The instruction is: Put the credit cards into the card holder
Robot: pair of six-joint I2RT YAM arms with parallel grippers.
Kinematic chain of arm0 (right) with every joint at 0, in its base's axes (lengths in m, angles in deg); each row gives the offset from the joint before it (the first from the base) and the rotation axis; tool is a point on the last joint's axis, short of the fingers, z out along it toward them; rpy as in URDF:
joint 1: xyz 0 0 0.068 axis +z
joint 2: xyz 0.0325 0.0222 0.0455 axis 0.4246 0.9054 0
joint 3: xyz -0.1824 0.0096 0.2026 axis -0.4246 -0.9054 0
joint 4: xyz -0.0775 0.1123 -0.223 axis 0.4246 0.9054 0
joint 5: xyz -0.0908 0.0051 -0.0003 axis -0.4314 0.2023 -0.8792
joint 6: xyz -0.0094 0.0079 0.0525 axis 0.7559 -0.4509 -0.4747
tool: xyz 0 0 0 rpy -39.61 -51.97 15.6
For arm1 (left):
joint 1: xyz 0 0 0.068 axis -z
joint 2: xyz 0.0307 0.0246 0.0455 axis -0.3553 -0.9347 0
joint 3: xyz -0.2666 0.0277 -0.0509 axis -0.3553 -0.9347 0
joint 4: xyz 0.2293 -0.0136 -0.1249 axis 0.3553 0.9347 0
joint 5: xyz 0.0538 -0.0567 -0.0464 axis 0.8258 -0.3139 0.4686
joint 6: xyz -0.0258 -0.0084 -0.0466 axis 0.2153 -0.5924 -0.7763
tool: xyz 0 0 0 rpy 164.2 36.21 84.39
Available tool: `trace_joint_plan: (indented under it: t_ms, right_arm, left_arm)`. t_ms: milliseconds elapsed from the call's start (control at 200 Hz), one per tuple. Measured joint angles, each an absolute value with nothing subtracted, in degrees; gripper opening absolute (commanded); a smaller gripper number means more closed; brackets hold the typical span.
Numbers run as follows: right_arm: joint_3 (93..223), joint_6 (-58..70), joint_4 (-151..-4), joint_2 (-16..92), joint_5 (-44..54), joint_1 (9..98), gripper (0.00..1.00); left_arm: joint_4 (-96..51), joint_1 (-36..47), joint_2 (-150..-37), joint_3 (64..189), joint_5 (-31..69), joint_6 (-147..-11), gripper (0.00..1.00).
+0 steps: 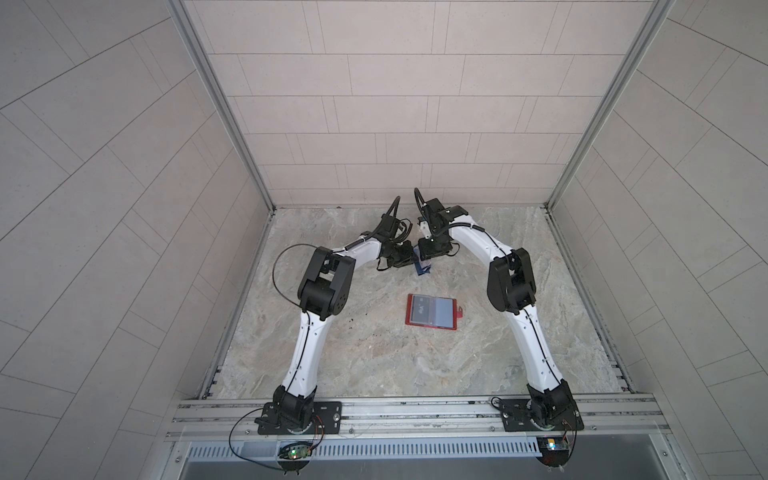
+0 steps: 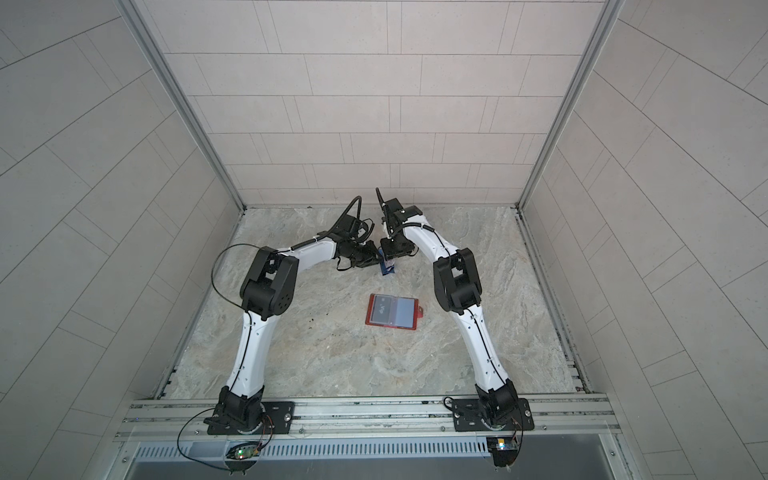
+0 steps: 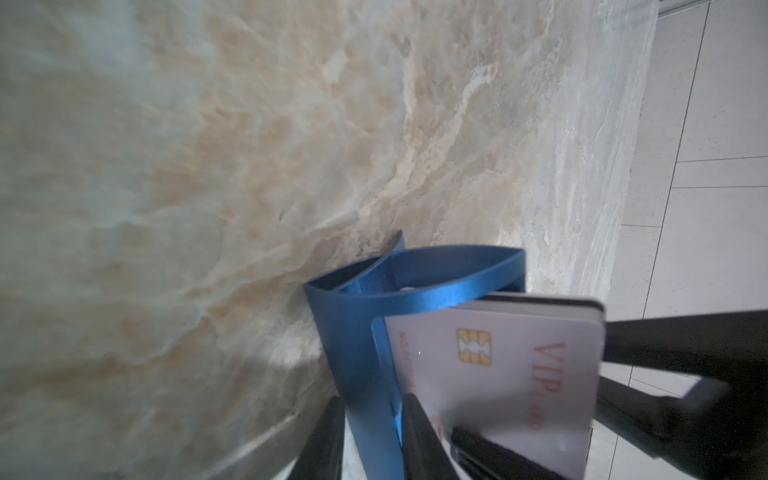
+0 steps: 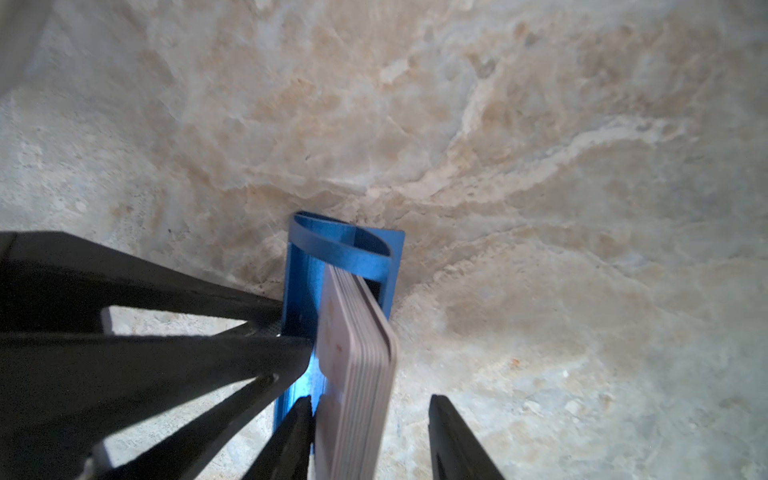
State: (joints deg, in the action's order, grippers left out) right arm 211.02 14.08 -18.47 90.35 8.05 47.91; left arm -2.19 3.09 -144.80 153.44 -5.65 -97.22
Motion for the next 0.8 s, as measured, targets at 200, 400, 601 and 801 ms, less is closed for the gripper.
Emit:
trace_joint_plan:
  t_ms: [200, 400, 601, 801]
  right_arm:
    - [211.1, 13.9, -18.3, 90.4, 7.6, 48.0, 0.46]
    - [211.1, 13.5, -18.3, 90.3, 7.6, 48.0, 0.46]
    - [211.1, 13.2, -18.2, 89.9, 7.6, 48.0, 0.44]
    - [211.1, 13.0, -18.1, 88.2, 7.4, 48.0, 0.40]
  left_arm:
    - [-2.2, 3.1, -144.8, 153.4, -5.6, -97.2, 0.27]
    - [-2.2, 3.1, -144.8, 153.4, -5.5, -97.2, 0.27]
    - [-2.2, 3.1, -144.8, 153.4, -5.5, -97.2, 0.26]
    - [-2.2, 3.1, -144.8, 153.4, -5.5, -97.2, 0.26]
